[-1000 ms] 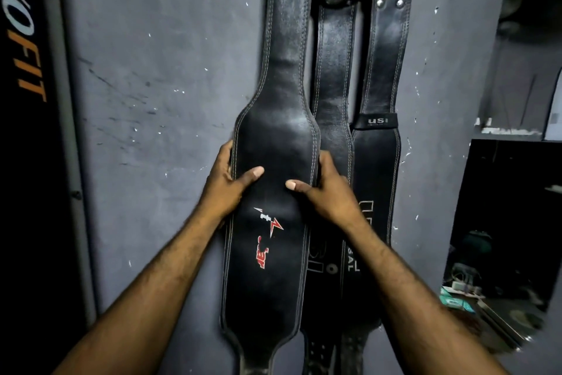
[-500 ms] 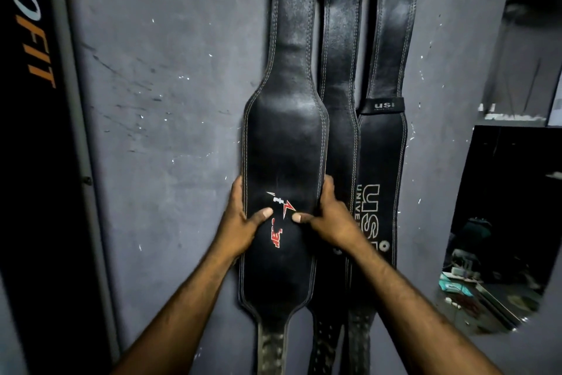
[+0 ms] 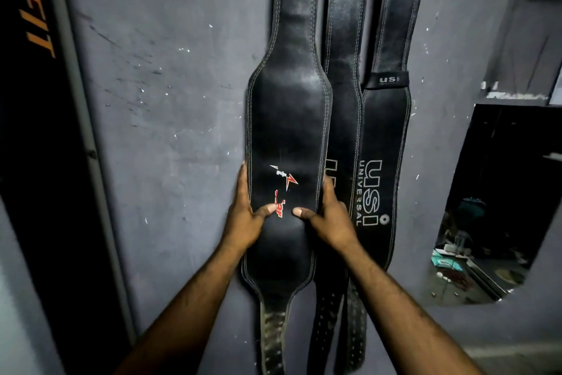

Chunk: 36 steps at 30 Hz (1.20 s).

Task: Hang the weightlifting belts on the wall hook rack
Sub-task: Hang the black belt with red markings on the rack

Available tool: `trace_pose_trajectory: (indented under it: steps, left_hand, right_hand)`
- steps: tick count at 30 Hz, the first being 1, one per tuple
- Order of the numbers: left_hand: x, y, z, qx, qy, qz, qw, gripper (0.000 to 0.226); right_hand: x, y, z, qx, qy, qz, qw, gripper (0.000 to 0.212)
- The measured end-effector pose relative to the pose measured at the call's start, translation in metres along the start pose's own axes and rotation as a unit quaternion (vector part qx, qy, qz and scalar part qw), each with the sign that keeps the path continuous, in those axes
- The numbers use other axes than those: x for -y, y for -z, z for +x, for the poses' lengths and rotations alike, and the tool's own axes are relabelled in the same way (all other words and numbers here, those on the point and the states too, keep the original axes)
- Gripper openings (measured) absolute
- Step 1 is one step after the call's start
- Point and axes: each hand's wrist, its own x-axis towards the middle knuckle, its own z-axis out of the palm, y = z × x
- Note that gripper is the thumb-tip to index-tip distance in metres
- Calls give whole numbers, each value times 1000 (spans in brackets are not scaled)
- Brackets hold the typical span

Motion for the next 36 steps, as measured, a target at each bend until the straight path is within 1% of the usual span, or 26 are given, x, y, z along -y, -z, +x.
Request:
trace_pose_trajectory:
  steps: [2,4,6,8,12,15,18,21,23,24,25,26,27,28,30,31,33,35,36]
  left_hand:
    - [-2,0,-4,-16,15,-10,1000,102]
    - [3,1,-11,-4,30,-30,999,101]
    - [15,1,-23,31,43,-43,998,103]
    - [29,-4,-40,38,69,-26,997,101]
    - [33,-14,-54,-31,114,-6,993,89]
    - [28,-16,-55,-48,133,-3,990,82]
    - [29,-19,-67,-59,188,-6,980,62]
    - [37,-26,-88,-16,250,19,968,47]
    - [41,-27,-111,5,291,23,956,38]
    - [44,-27,-126,12,318,24,948,40]
    - [49,-27,-142,16,346,13,938,47]
    - [52,-27,-159,23,377,-3,926,54]
    - [55,-27,-179,29,402,-33,914,56]
    - [55,-27,-201,37,428,-73,900,46]
    - [55,-27,-252,53,489,-154,857,12]
    - [58,-28,-277,59,519,-177,834,7]
    - [58,-32,-331,61,570,-197,795,14]
    - [68,-38,-391,26,617,-191,763,9]
    - [70,-38,-423,12,634,-184,751,6]
  right_hand:
    - [-1,-3,-4,-22,2,7,1000,82]
    - [-3,-4,-10,-21,10,22,999,76]
    - [-7,-7,-19,10,11,31,999,80]
    - [-17,-18,-31,18,6,48,999,82]
    - [-29,-37,-43,-62,-5,79,995,64]
    - [-28,-37,-43,-78,-6,79,994,61]
    - [-33,-37,-52,-108,-15,65,992,47]
    - [-49,-41,-73,-108,-42,52,992,34]
    - [-65,-44,-92,-95,-91,37,991,29]
    - [-75,-45,-103,-84,-122,35,988,28]
    - [-87,-46,-114,-73,-150,39,985,25]
    - [-99,-47,-126,-71,-172,48,981,20]
    - [-114,-50,-139,-67,-193,50,978,16]
    - [-128,-53,-155,-56,-215,55,974,14]
    - [-159,-63,-192,-19,-254,69,965,14]
    - [-176,-71,-214,7,-283,81,956,14]
    - [-208,-88,-262,68,-342,108,931,6]
    - [-231,-109,-309,128,-368,111,914,10]
    - [-235,-116,-334,153,-385,119,902,7]
